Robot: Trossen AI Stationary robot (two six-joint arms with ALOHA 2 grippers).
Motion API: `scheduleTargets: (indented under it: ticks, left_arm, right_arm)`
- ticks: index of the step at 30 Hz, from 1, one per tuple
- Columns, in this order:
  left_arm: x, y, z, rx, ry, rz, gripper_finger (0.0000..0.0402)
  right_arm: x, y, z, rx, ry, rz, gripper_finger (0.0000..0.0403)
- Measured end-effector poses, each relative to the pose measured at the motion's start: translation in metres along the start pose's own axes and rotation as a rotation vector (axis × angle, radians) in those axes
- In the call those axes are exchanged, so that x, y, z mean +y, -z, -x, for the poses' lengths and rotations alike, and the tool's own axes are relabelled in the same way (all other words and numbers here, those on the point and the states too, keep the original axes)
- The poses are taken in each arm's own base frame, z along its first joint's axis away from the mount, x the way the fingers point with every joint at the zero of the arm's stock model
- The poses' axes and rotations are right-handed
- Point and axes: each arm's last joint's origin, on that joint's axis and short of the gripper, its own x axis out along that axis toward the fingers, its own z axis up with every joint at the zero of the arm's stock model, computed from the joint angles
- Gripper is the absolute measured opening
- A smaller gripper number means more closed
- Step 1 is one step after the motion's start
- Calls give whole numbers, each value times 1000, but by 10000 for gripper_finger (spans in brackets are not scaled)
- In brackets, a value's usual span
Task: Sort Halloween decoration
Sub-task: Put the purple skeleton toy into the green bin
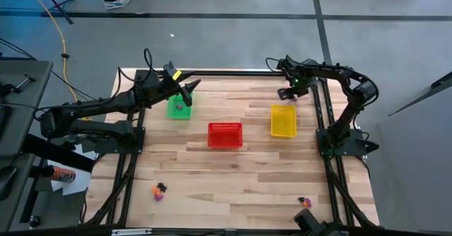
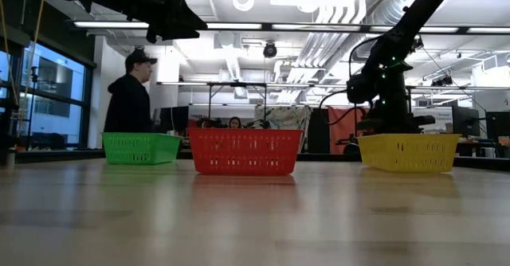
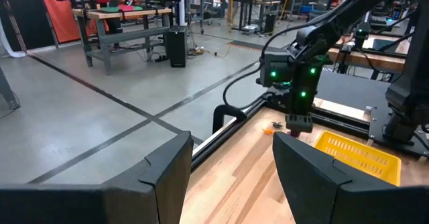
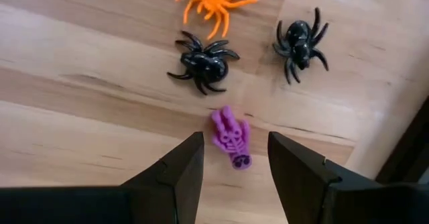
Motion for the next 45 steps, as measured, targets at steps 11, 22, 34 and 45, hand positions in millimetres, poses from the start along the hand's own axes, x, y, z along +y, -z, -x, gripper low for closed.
scheduleTargets:
  ticks: [11, 22, 34, 45]
  left_arm:
    - [0, 0, 0, 0, 0, 0, 197]
    - [0, 0, 0, 0, 0, -1, 197]
    - [4, -16, 18, -90, 22, 17, 197]
    - [0, -15, 19, -54, 187, 172, 197]
  right_arm:
    - [10, 2, -8, 26, 58, 52, 153]
    - [12, 4, -8, 36, 61, 79, 11]
    - [4, 17, 44, -151, -34, 83, 5]
    - [34, 40, 143, -719, -644, 336, 2]
